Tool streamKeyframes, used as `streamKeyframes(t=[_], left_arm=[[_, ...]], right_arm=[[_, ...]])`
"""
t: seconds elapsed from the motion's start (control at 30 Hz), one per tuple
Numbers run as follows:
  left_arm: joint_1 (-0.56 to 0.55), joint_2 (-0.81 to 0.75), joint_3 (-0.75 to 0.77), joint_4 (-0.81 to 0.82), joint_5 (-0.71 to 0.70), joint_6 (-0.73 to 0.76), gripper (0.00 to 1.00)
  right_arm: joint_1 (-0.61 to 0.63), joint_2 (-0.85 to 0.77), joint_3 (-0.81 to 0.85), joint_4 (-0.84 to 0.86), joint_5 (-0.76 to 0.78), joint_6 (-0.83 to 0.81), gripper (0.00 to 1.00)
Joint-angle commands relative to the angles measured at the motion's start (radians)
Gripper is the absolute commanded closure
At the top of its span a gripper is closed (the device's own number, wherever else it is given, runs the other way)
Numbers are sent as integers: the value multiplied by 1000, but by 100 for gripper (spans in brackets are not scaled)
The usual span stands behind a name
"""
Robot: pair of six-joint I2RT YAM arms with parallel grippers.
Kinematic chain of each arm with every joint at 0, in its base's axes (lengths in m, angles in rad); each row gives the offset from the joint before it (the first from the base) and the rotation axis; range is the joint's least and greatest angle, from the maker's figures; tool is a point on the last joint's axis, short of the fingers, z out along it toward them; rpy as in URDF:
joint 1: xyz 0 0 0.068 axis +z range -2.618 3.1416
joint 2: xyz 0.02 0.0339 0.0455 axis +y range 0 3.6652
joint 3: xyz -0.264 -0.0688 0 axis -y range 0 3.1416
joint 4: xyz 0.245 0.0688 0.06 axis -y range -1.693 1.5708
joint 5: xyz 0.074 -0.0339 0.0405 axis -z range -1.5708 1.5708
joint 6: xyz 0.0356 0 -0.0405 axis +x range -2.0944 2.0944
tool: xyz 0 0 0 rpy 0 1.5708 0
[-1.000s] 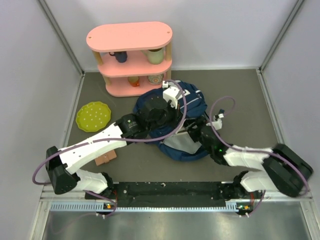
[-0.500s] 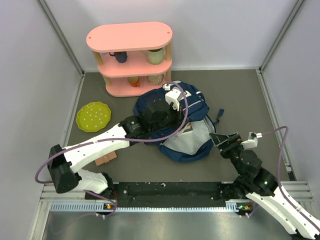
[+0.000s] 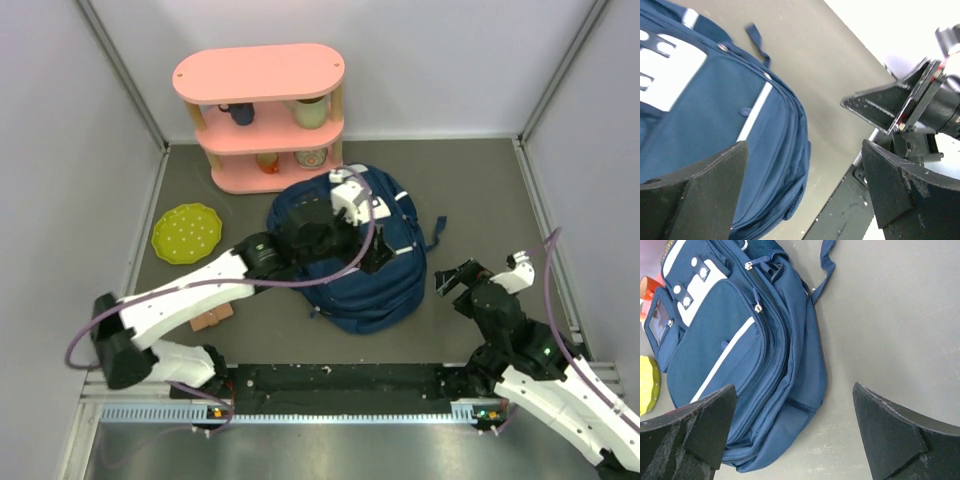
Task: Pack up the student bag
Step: Zip the student bag at the center of the board.
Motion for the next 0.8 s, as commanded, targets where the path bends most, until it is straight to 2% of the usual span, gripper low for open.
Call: streamKeyframes(t=[0.0,0.1,0.23,0.43,0.67,0.77], left_arm=[[19,-178,-96,-51,-248,21,2],[71,-231,-191,-117,-327,-60,1],[134,-304,-306,-179,-362,-157,1],[223,-364,-441,-236,-371,-217,1],[240,-432,-601,-124,-307,-272,1],[245,-416,-639,-79,-276,-289,1]], right_arm=[[-7,2,42,-8,-44,-67,3],[-5,5,26,32,-128,-84,3],[-5,57,-16,117,-306,-104,3],[-5,260,-80,289,-503,-83,3],[-7,343,-172,524,-633,2,3],[-7,350,-194,558,-644,20,3]])
